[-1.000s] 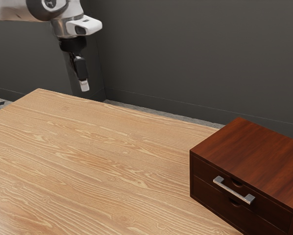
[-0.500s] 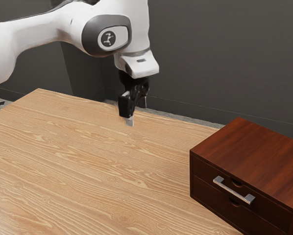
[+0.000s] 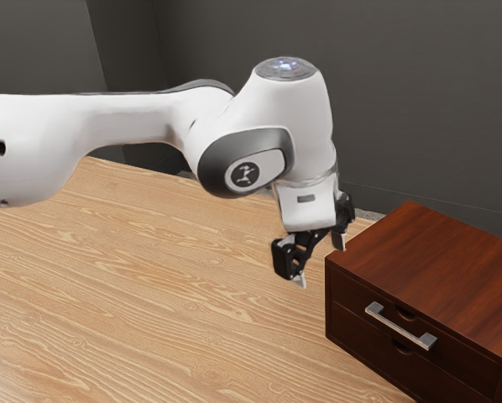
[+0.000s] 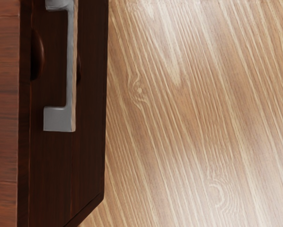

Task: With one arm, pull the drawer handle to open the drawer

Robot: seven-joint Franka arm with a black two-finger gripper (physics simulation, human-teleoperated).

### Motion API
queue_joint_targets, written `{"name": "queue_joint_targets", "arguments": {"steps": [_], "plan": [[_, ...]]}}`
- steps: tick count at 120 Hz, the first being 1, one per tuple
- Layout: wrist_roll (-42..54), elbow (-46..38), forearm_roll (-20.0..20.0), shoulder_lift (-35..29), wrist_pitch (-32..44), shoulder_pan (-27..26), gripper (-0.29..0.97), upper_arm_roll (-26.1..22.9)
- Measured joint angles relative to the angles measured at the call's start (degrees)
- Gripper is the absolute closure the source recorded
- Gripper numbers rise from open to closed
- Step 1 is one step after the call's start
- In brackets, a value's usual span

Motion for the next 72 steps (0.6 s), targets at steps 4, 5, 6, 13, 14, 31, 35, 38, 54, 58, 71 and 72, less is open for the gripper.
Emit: {"name": "queue_joint_targets", "arguments": {"steps": [4,5,6,13,14,31,35,38,54,58,71,72], "plan": [[0.4,-0.6,-0.4,0.0,1.2,-0.3,0.00,0.0],[0.5,-0.8,-0.5,0.0,1.5,-0.4,0.00,0.0],[0.5,-0.9,-0.6,0.0,1.8,-0.5,0.00,0.0],[1.1,-1.7,-1.3,-0.1,3.5,-1.2,0.00,0.0],[1.2,-1.8,-1.4,-0.1,3.7,-1.3,0.00,0.0],[2.4,-2.8,-3.6,0.9,7.1,-2.8,0.05,0.0],[2.6,-3.0,-3.9,1.3,8.0,-3.0,0.10,0.0],[2.8,-3.1,-4.0,1.7,8.7,-3.0,0.15,0.0],[3.6,-3.3,-3.9,3.4,12.0,-2.8,0.35,0.4],[3.8,-3.3,-3.9,4.0,12.9,-2.7,0.38,0.5],[4.3,-3.2,-3.8,5.6,15.9,-2.8,0.45,0.7],[4.4,-3.2,-3.8,5.7,16.1,-2.8,0.46,0.7]]}}
